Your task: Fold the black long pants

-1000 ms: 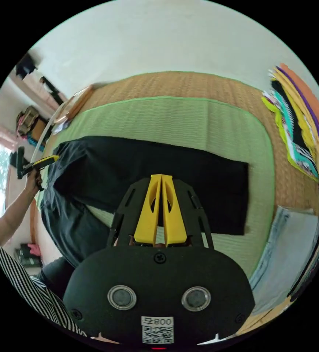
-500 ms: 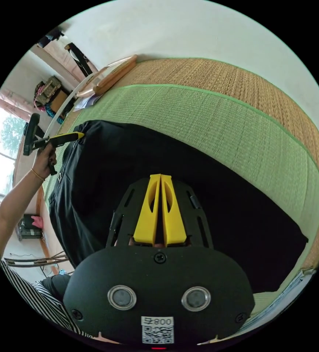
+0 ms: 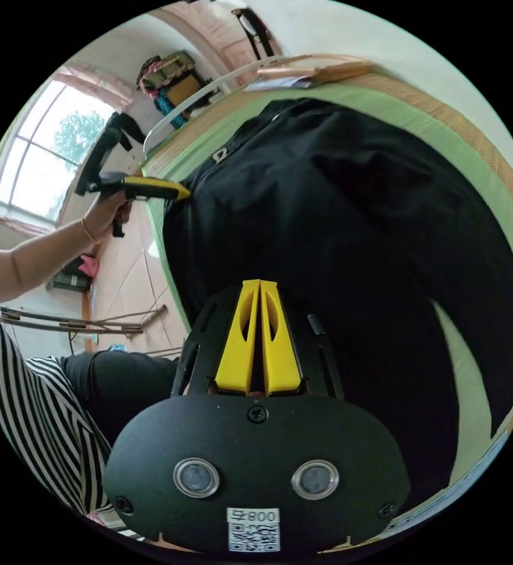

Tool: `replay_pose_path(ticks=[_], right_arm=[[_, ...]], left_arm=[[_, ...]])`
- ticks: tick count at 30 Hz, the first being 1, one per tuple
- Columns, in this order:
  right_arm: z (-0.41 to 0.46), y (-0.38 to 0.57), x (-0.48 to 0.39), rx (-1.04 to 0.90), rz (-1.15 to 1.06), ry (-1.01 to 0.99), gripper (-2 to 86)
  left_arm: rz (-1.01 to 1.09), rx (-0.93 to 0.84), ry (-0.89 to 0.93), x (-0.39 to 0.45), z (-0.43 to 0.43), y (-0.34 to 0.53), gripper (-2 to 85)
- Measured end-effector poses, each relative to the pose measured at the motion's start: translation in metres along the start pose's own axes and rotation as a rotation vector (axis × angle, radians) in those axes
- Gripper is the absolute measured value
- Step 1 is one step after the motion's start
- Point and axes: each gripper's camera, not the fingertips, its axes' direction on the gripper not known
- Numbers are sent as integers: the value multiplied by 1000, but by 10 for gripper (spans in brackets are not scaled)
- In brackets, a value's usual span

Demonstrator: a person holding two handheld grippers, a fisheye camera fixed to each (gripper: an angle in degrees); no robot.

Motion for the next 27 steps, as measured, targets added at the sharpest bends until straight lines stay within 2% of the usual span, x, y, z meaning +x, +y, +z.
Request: replay_pose_path(ticks=[2, 5, 9, 14, 18, 22, 27], right_arm=[[3, 5, -11, 41, 26, 22, 18], [9, 5, -23, 23, 46, -83, 18], [17, 21, -39, 41, 56, -73, 18], [-16, 63, -8, 169, 197, -63, 19], [-68, 136, 61, 333, 466, 78, 24], [-119, 226, 132, 455, 727, 265, 59], [-145, 306, 192, 492, 929, 416, 80]], left_arm=[[15, -3, -3, -3, -8, 1, 0], [11, -37, -12, -6, -21, -3, 1], [-9, -44, -16, -8, -42, -6, 3], [80, 94, 33, 10, -86, -33, 14], [261, 181, 241, 53, -105, -96, 53], [505, 158, 403, 130, -101, -180, 79], [737, 113, 442, 239, -92, -270, 92]])
